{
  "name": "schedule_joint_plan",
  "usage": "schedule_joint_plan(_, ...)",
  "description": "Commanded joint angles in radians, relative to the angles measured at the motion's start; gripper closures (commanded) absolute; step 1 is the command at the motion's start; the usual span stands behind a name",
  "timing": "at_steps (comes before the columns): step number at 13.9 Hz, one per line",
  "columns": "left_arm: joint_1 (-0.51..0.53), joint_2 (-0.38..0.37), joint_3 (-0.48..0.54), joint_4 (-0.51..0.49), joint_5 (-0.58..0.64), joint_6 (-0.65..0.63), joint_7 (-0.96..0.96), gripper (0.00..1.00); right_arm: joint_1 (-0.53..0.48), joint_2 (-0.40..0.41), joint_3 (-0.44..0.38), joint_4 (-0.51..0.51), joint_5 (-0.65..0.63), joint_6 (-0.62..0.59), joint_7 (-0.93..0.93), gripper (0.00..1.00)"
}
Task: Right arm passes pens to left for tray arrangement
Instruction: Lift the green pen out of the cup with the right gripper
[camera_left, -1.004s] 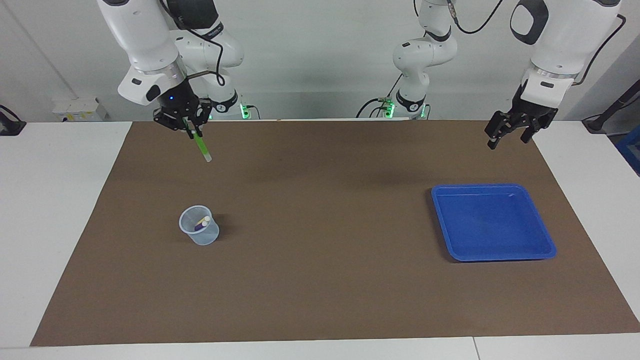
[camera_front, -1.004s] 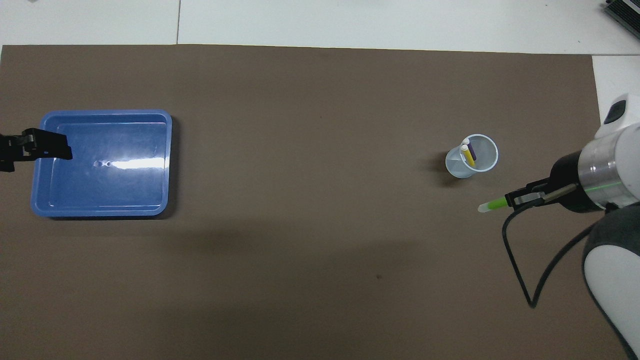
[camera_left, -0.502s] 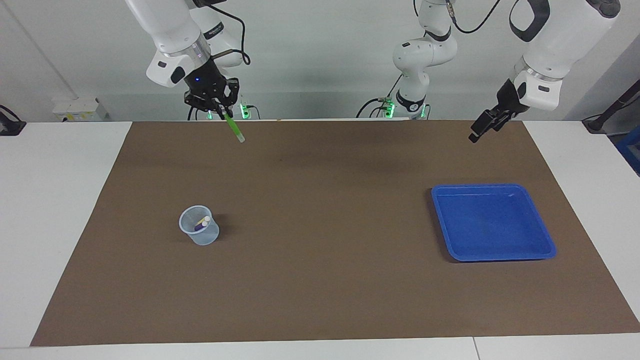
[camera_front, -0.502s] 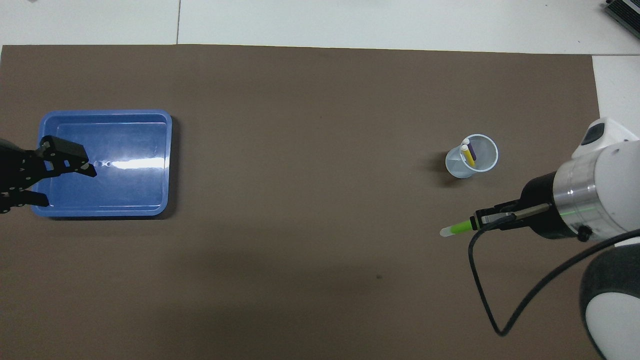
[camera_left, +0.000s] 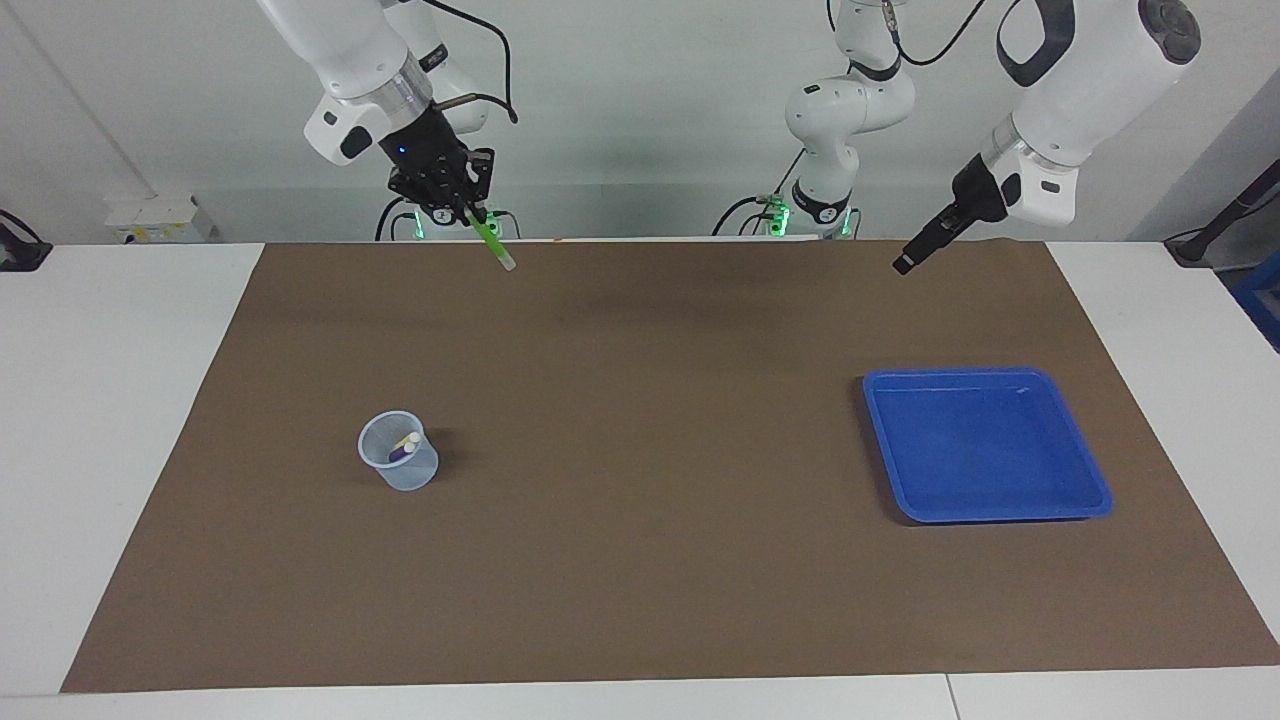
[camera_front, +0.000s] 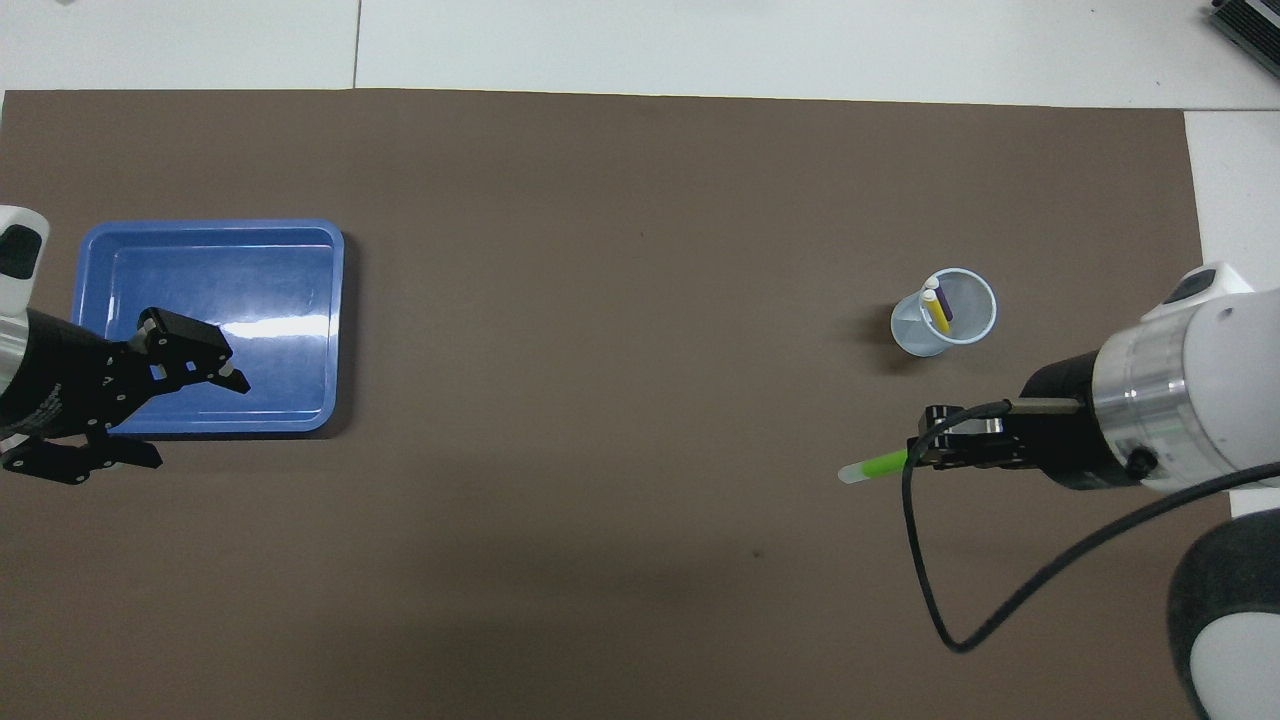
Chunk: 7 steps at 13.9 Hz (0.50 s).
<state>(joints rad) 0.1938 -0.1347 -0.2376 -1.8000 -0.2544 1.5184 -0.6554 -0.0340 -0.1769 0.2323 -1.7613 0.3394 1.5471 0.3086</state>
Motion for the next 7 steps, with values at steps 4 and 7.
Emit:
schedule_joint_plan(4, 0.0, -0.029, 0.011, -0.015, -0.057, 0.031, -0.035, 0.02, 0.049, -0.041, 0.001, -0.092, 0.112, 0.161, 0.242, 1.0)
schedule_joint_plan(7, -0.002, -0.029, 0.011, -0.013, -0.17, 0.0, -0.226, 0.02, 0.115, -0.035, 0.001, -0.119, 0.131, 0.281, 0.374, 1.0)
